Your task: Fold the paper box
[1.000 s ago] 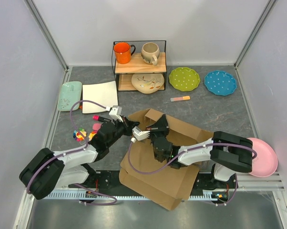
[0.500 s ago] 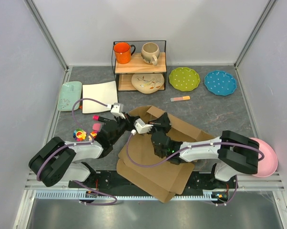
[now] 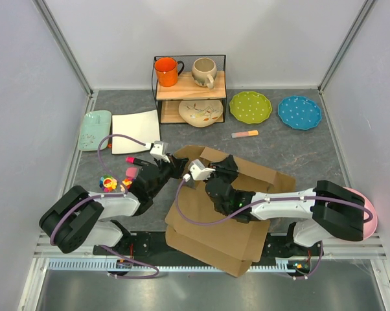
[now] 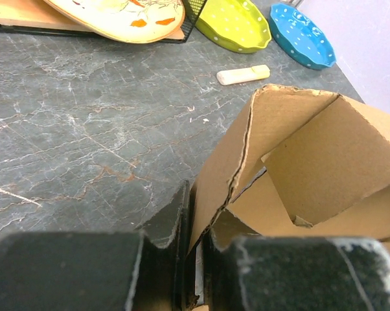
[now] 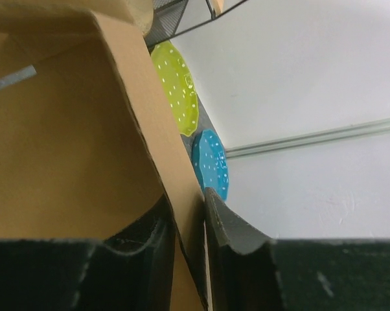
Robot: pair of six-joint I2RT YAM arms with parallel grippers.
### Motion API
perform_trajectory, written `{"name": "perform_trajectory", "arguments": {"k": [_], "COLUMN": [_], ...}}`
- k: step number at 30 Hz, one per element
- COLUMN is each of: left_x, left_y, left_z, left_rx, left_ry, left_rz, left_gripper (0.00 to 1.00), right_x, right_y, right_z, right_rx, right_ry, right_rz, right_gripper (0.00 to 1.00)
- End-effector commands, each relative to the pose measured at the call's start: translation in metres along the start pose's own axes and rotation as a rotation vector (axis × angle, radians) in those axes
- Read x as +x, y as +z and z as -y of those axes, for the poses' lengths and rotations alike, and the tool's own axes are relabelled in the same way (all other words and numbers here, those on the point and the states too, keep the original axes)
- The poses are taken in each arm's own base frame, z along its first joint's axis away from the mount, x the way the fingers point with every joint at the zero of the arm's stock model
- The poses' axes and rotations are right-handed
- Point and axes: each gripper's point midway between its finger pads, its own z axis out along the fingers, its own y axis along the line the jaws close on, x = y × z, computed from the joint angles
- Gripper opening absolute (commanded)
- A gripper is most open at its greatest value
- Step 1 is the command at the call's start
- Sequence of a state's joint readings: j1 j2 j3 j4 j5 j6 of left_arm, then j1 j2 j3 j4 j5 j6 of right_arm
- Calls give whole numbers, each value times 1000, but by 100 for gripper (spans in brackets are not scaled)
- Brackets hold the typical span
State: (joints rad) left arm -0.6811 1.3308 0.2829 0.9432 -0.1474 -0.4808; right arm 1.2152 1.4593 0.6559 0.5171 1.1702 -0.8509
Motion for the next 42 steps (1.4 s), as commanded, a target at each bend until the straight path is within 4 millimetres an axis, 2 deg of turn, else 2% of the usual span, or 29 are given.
{"name": "perform_trajectory", "arguments": {"k": [1, 7, 11, 15, 18, 21, 24, 25, 33, 34, 36, 37, 38, 40, 42], "left_x": [-24, -30, -33, -33, -33, -35, -37, -40, -47, -42, -47, -41, -48, -44, -54], "left_y": [1, 0, 0, 1, 0, -1, -1, -2, -2, -3, -6, -8, -11, -16, -21], "left_z": [-5, -2, 0, 2, 4, 4, 5, 6, 23, 21, 22, 18, 19, 12, 10], "left_rx": [-29, -20, -11, -5, -4, -8, -8, -4, 42, 32, 25, 9, 4, -31, -53], "left_ry": [11, 46, 73, 85, 91, 96, 100, 94, 54, 48, 41, 46, 46, 55, 62], "left_rz": [108, 124, 130, 124, 125, 131, 136, 143, 105, 80, 78, 49, 63, 38, 60], "left_gripper": [8, 4, 2, 2, 2, 2, 2, 2, 14, 17, 27, 31, 38, 43, 49], "right_x": [2, -9, -9, -3, 5, 11, 15, 16, 23, 24, 24, 25, 25, 25, 24], "right_y": [-4, -7, -6, -5, -5, -7, -7, -8, -5, -5, -4, -5, -4, -3, -3], "right_z": [21, 37, 42, 36, 29, 27, 24, 23, 11, 10, 4, 3, 3, 1, 0], "right_rx": [34, 15, 15, 1, -2, -7, -14, -16, -1, 5, 13, 25, 28, 45, 47], "right_ry": [70, 75, 51, 30, 2, -4, -22, -25, -96, -106, -145, -156, -179, -187, -189], "right_rz": [-42, -42, -44, -55, -70, -75, -79, -79, -109, -113, -117, -128, -132, -145, -144], "right_gripper": [34, 42, 42, 36, 27, 12, 6, 1, 0, 0, 0, 0, 0, 0, 0]}}
